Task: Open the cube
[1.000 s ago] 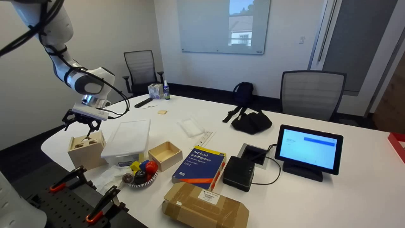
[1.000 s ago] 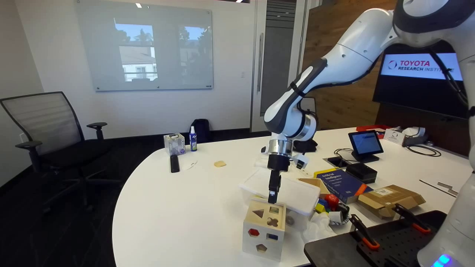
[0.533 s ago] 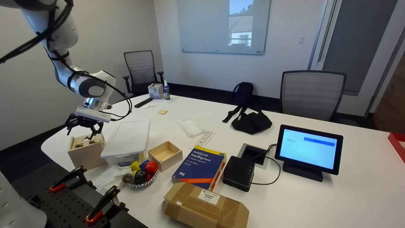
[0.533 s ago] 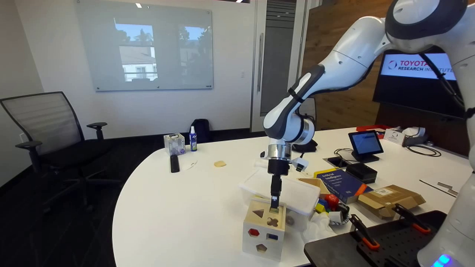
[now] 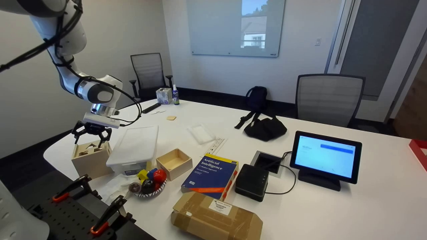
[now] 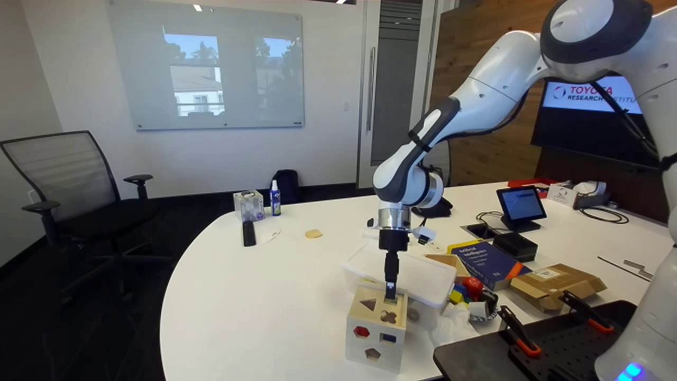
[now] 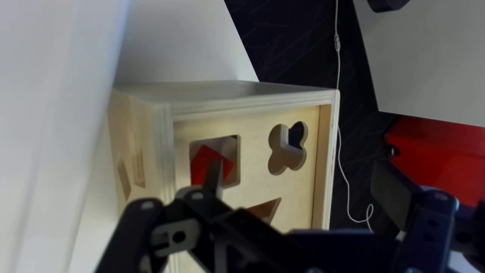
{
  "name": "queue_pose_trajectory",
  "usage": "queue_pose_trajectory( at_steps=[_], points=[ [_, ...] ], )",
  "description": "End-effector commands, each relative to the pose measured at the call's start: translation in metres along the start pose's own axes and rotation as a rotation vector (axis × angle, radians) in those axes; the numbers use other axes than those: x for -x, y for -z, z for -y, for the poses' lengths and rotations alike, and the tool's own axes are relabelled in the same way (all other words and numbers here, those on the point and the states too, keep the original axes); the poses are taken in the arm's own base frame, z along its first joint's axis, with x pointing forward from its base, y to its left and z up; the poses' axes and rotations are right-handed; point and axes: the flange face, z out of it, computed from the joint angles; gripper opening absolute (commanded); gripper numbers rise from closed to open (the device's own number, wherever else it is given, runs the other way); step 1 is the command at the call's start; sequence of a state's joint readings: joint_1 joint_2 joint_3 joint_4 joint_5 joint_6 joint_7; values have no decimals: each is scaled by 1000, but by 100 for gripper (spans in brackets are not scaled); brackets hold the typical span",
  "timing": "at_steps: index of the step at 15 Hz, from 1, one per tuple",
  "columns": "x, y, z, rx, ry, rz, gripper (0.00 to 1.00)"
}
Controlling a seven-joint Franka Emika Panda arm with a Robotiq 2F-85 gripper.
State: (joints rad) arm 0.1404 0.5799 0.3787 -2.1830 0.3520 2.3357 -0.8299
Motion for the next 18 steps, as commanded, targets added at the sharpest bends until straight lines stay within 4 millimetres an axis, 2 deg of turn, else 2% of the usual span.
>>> queue_pose_trajectory(
  at_steps=[1, 11, 18],
  points=[
    [-13, -1, -1, -3, 8, 25, 100],
    [-23, -4, 2, 5, 21, 81, 100],
    [-32, -11, 15, 1, 47, 154, 100]
  ],
)
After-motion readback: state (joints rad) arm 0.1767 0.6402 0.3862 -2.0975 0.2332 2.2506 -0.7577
